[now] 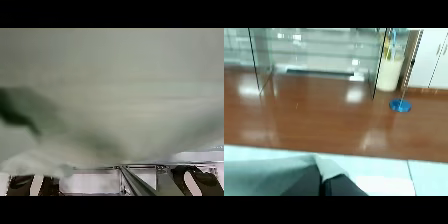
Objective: Fold the shirts.
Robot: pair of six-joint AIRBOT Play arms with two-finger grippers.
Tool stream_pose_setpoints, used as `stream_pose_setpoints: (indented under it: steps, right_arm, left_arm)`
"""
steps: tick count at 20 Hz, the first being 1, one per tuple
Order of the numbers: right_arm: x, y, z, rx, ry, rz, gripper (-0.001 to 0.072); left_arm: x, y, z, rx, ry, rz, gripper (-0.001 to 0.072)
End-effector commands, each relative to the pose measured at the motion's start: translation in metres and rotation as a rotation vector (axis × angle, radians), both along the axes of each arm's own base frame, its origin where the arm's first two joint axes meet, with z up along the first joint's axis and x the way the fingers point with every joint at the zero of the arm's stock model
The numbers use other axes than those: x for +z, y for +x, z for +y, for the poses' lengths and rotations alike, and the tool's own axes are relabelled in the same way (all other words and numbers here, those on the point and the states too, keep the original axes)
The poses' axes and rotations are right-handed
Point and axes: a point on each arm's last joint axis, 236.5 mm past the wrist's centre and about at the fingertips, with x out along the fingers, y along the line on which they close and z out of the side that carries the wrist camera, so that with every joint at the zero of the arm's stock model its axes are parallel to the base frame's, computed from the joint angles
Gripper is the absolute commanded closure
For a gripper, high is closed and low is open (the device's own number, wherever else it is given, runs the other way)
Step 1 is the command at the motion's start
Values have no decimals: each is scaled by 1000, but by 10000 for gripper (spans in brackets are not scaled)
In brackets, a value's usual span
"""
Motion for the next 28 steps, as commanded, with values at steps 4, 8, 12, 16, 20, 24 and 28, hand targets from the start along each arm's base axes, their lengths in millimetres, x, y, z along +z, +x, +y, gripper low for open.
stream_pose_setpoints:
  steps: [4,8,12,16,20,24,28]
  right_arm:
    - [-131,96,4,62,124,325,685]
    - [-240,186,-1,72,215,536,686]
    - [-336,281,-1,97,323,661,686]
    - [-419,354,-5,77,422,742,685]
    - [-460,393,-9,63,460,803,685]
    - [-472,393,-6,78,465,852,685]
    - [-472,355,2,165,396,986,685]
  left_arm:
    - [-139,112,18,-97,-197,372,693]
    - [-255,211,38,-129,-357,614,693]
    - [-377,311,45,-100,-438,803,693]
    - [-477,385,42,-78,-502,950,692]
    - [-514,424,30,-114,-548,1017,692]
    - [-518,423,20,-156,-560,1081,692]
    - [-517,380,20,-254,-530,1242,692]
